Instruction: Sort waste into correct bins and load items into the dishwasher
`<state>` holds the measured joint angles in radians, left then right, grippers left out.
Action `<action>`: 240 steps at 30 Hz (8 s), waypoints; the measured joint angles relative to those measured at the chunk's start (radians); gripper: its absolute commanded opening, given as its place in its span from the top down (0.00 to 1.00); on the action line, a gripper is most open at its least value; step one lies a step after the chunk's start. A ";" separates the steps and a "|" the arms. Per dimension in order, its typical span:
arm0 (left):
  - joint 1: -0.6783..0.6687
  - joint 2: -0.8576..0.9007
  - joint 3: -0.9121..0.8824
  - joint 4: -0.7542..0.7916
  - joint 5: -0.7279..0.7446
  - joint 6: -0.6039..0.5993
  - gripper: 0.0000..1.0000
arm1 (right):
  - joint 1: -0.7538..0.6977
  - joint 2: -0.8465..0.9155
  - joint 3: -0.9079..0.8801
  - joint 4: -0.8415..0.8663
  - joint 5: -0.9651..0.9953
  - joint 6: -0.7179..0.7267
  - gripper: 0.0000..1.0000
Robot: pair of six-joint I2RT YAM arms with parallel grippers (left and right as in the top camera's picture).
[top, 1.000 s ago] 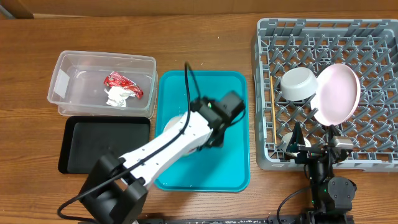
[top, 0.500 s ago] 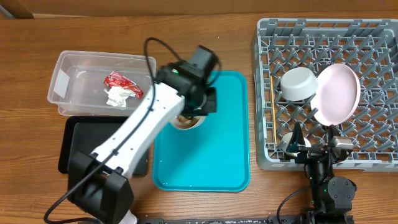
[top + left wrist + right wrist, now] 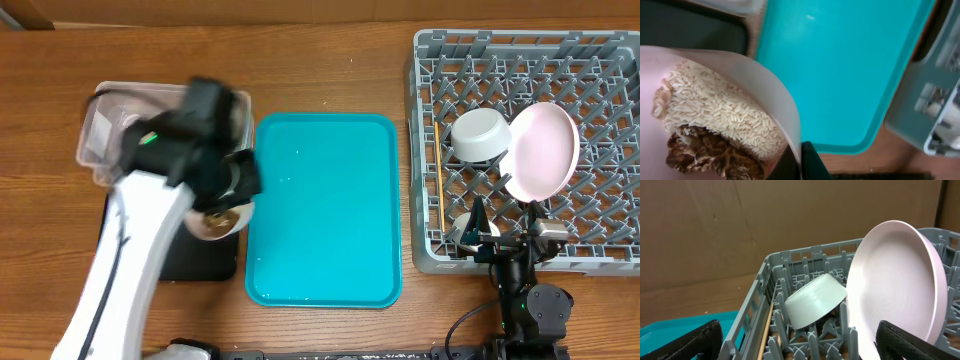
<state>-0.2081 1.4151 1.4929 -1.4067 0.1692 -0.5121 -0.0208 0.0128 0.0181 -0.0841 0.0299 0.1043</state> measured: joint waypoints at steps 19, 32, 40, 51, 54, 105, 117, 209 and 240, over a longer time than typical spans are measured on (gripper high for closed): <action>0.762 -0.102 -0.565 0.358 0.769 0.556 0.96 | 0.000 0.000 0.000 0.000 0.000 0.000 0.00; 1.055 -0.004 -0.822 0.528 1.215 0.841 0.96 | 0.000 0.000 0.000 0.000 0.000 0.000 0.00; 1.060 0.117 -0.845 0.558 1.346 0.864 0.96 | 0.000 0.000 0.000 0.000 0.000 0.000 0.00; 1.060 0.125 -0.845 0.498 1.379 1.043 0.96 | 0.000 0.000 0.000 0.000 0.000 0.000 0.00; 1.060 0.125 -0.845 0.500 1.372 1.106 0.96 | 0.000 0.000 0.000 0.000 0.000 0.000 0.00; -0.395 0.635 -0.111 1.999 0.731 -0.368 0.96 | 0.000 0.000 0.000 0.000 0.000 0.000 0.00; -0.405 0.737 -0.006 1.998 0.686 -0.380 0.96 | 0.000 0.000 0.000 0.000 0.000 0.000 0.00; -0.475 0.415 0.113 0.955 0.228 0.263 0.37 | 0.000 0.000 0.000 0.000 0.000 0.000 0.00; -0.059 0.007 0.333 0.072 -0.286 0.248 0.00 | 0.000 0.000 0.000 0.000 0.000 0.000 0.00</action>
<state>-0.2672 1.4223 1.8256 -1.3346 -0.1169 -0.2638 -0.0208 0.0128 0.0181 -0.0837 0.0296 0.1047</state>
